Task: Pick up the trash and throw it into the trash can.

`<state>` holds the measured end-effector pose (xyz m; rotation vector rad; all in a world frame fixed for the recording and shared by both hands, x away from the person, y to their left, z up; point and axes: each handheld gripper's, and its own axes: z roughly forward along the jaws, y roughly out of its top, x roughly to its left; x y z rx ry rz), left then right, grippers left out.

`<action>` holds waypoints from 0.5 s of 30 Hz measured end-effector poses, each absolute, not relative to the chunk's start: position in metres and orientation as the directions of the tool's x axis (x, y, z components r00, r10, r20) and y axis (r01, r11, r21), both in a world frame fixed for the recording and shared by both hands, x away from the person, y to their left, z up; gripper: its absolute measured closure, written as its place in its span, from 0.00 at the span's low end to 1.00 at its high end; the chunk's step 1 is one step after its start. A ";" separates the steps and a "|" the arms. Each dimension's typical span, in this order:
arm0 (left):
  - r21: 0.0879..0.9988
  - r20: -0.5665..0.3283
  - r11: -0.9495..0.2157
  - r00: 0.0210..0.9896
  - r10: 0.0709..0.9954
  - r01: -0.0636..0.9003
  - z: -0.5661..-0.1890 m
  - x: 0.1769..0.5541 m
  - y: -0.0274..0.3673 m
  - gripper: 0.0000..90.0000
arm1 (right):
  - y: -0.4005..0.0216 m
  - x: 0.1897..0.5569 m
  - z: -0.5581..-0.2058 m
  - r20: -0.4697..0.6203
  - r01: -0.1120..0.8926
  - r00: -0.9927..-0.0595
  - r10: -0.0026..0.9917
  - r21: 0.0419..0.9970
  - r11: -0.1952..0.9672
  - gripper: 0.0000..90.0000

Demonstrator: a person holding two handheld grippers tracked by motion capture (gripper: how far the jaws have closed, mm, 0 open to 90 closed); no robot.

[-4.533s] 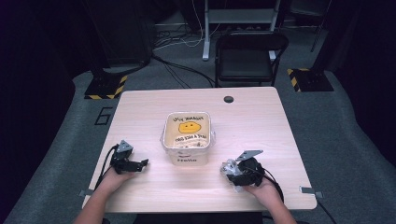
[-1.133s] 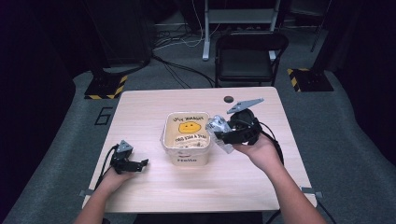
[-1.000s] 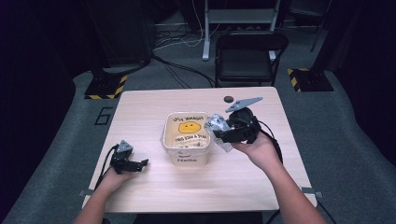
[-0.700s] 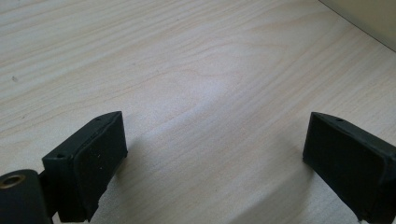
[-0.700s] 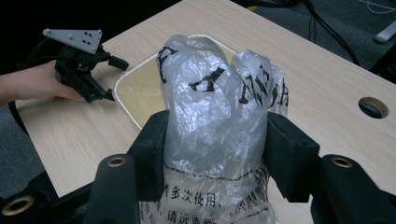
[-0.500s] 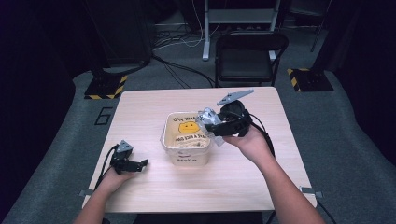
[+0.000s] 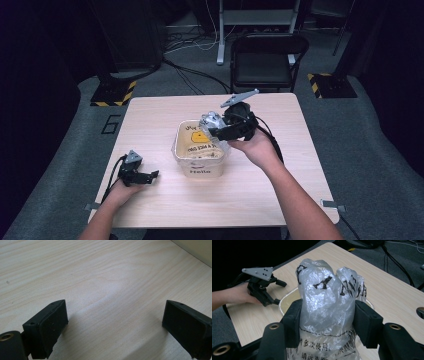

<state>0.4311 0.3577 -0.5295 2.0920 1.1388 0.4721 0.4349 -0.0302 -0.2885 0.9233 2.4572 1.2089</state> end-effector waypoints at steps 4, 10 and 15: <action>0.724 -0.013 -0.370 0.547 0.837 0.583 -0.529 0.431 0.358 0.07 | -0.017 0.439 -0.288 0.057 0.430 -0.773 0.631 0.779 0.456 0.50; 0.724 -0.013 -0.370 0.547 0.837 0.583 -0.529 0.431 0.358 0.07 | -0.003 0.444 -0.291 0.062 0.433 -0.773 0.631 0.779 0.454 0.49; 0.724 -0.013 -0.370 0.548 0.837 0.583 -0.529 0.431 0.358 0.07 | 0.004 0.449 -0.295 0.057 0.433 -0.772 0.633 0.777 0.457 0.49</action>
